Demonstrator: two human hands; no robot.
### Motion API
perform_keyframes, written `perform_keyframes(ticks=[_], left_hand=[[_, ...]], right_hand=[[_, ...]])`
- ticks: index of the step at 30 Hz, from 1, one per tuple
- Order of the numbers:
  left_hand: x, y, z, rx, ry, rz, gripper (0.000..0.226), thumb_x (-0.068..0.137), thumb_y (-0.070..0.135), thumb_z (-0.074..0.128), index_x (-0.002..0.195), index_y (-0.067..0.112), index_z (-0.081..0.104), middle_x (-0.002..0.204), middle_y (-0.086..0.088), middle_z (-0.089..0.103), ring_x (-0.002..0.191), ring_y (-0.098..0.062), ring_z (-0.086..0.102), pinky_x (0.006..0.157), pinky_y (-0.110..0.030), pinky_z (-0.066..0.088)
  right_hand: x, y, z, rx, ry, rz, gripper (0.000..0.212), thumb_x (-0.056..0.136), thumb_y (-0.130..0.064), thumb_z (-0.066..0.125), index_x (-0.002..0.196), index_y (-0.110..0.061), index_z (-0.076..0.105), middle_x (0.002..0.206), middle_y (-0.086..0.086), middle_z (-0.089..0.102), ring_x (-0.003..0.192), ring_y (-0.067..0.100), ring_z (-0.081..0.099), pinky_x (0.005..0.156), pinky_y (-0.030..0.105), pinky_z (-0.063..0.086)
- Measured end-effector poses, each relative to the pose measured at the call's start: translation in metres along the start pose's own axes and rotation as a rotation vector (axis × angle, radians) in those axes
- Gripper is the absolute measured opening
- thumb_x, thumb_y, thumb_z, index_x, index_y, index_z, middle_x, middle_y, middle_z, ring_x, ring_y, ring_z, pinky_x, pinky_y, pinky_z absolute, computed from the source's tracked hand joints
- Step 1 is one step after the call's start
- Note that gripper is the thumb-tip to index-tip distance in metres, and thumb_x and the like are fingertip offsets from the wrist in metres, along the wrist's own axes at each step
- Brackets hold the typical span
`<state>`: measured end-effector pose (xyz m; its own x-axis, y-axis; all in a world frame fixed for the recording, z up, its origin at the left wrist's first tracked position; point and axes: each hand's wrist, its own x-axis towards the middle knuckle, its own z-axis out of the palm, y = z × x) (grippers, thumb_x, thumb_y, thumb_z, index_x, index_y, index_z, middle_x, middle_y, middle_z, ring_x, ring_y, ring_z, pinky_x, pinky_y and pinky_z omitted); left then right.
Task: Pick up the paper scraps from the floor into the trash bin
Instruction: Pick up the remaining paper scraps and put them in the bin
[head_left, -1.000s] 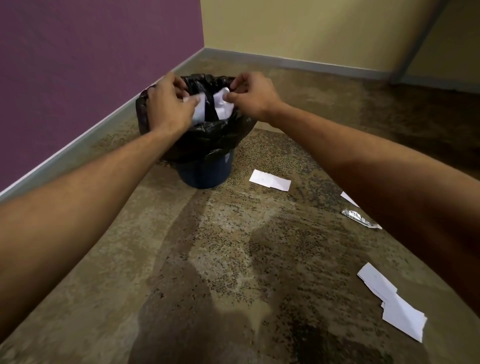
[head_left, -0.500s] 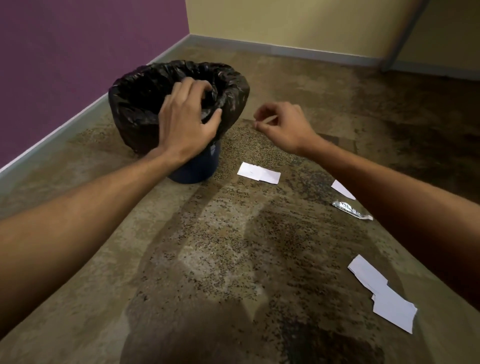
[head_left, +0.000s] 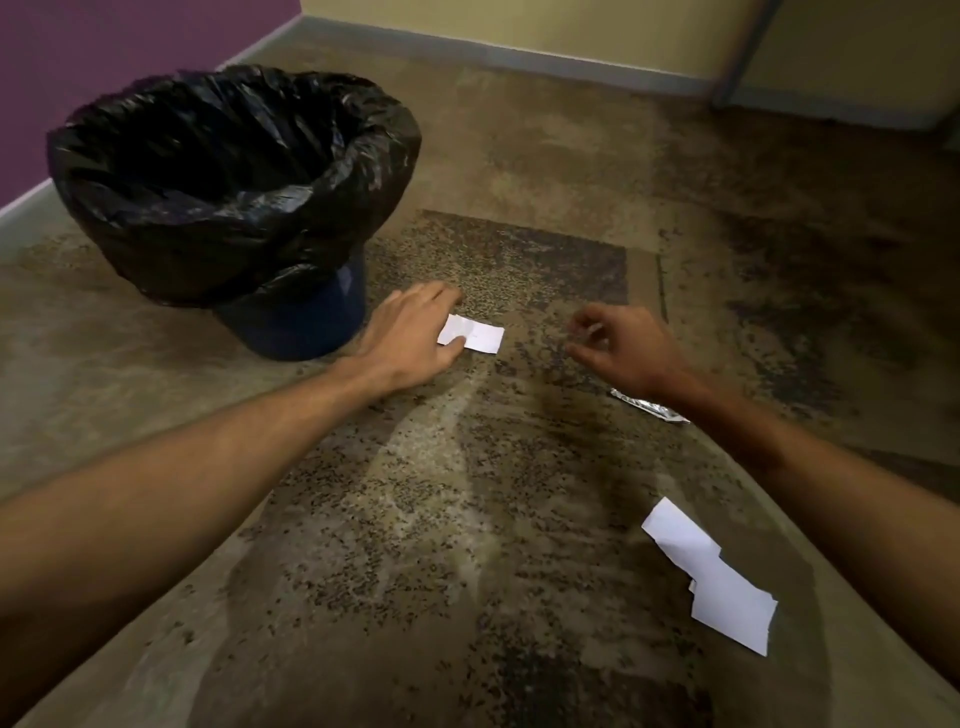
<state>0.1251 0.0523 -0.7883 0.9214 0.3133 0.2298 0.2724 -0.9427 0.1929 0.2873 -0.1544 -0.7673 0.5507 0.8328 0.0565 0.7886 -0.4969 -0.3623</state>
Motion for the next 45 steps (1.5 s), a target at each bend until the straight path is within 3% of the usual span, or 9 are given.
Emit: perform_keyframes(ticks=[2, 5, 8, 15, 23, 28, 34, 40, 45], left_hand=[[0.005, -0.002, 0.014, 0.002, -0.064, -0.036, 0.051, 0.088, 0.036, 0.060, 0.132, 0.012, 0.049, 0.129, -0.009, 0.057, 0.116, -0.027, 0.052, 0.094, -0.041, 0.042], [0.011, -0.005, 0.037, 0.003, -0.168, -0.128, 0.063, 0.089, 0.042, 0.058, 0.142, 0.013, 0.040, 0.141, -0.010, 0.048, 0.128, -0.028, 0.045, 0.103, -0.044, 0.038], [0.015, -0.005, 0.058, 0.021, -0.287, -0.230, 0.074, 0.092, 0.045, 0.052, 0.153, 0.018, 0.020, 0.159, -0.010, 0.021, 0.146, -0.029, 0.019, 0.115, -0.050, 0.022], [0.028, -0.014, 0.084, 0.042, -0.386, -0.274, 0.082, 0.092, 0.059, 0.045, 0.155, 0.022, 0.006, 0.163, -0.010, 0.004, 0.149, -0.032, 0.002, 0.118, -0.052, 0.013], [0.043, -0.025, 0.101, 0.066, -0.437, -0.291, 0.084, 0.089, 0.070, 0.034, 0.154, 0.026, 0.005, 0.162, -0.009, 0.001, 0.148, -0.034, -0.001, 0.114, -0.059, 0.013], [0.048, -0.027, 0.104, 0.129, -0.439, -0.240, 0.082, 0.089, 0.072, 0.030, 0.153, 0.025, 0.010, 0.161, -0.011, 0.005, 0.147, -0.034, 0.004, 0.112, -0.060, 0.015], [0.044, -0.022, 0.104, 0.184, -0.328, -0.145, 0.071, 0.094, 0.063, 0.032, 0.149, 0.019, 0.026, 0.157, -0.016, 0.021, 0.144, -0.033, 0.020, 0.113, -0.052, 0.022], [0.037, -0.014, 0.098, 0.304, -0.325, -0.012, 0.054, 0.102, 0.045, 0.030, 0.142, 0.008, 0.036, 0.146, -0.022, 0.038, 0.134, -0.038, 0.037, 0.097, -0.053, 0.045], [0.036, -0.006, 0.095, 0.407, -0.296, 0.067, 0.040, 0.104, 0.026, 0.033, 0.136, 0.002, 0.037, 0.136, -0.022, 0.046, 0.124, -0.036, 0.047, 0.090, -0.046, 0.048]], right_hand=[[-0.008, 0.020, 0.005, -0.025, -0.040, 0.040, 0.024, 0.088, -0.032, 0.066, 0.105, -0.015, 0.067, 0.098, 0.003, 0.071, 0.088, 0.021, 0.067, 0.075, 0.031, 0.051], [-0.017, 0.051, 0.017, -0.162, -0.126, 0.141, 0.033, 0.089, -0.034, 0.061, 0.116, -0.017, 0.064, 0.113, 0.005, 0.068, 0.105, 0.028, 0.065, 0.079, 0.035, 0.049], [-0.027, 0.074, 0.029, -0.294, -0.184, 0.214, 0.041, 0.092, -0.042, 0.056, 0.124, -0.018, 0.059, 0.127, 0.008, 0.063, 0.116, 0.031, 0.060, 0.084, 0.038, 0.048], [-0.033, 0.094, 0.043, -0.379, -0.168, 0.169, 0.032, 0.092, -0.043, 0.054, 0.116, -0.025, 0.065, 0.114, 0.007, 0.068, 0.102, 0.032, 0.066, 0.076, 0.040, 0.053], [-0.023, 0.106, 0.043, -0.427, -0.113, 0.158, 0.029, 0.098, -0.039, 0.046, 0.102, -0.020, 0.067, 0.106, 0.010, 0.069, 0.096, 0.035, 0.066, 0.063, 0.035, 0.040], [-0.009, 0.110, 0.035, -0.201, -0.016, 0.266, 0.032, 0.094, -0.044, 0.055, 0.115, -0.023, 0.065, 0.109, 0.004, 0.072, 0.104, 0.029, 0.066, 0.078, 0.037, 0.050], [0.013, 0.123, 0.042, -0.195, -0.069, 0.310, 0.050, 0.090, -0.047, 0.061, 0.129, -0.017, 0.055, 0.125, 0.010, 0.062, 0.113, 0.033, 0.059, 0.085, 0.042, 0.049], [0.017, 0.136, 0.054, -0.238, -0.104, 0.348, 0.047, 0.091, -0.048, 0.059, 0.120, -0.010, 0.058, 0.120, 0.016, 0.060, 0.107, 0.036, 0.059, 0.083, 0.040, 0.049], [0.019, 0.142, 0.056, -0.045, -0.087, 0.425, 0.026, 0.085, -0.042, 0.069, 0.085, -0.017, 0.063, 0.089, 0.014, 0.069, 0.086, 0.034, 0.066, 0.064, 0.032, 0.042]])
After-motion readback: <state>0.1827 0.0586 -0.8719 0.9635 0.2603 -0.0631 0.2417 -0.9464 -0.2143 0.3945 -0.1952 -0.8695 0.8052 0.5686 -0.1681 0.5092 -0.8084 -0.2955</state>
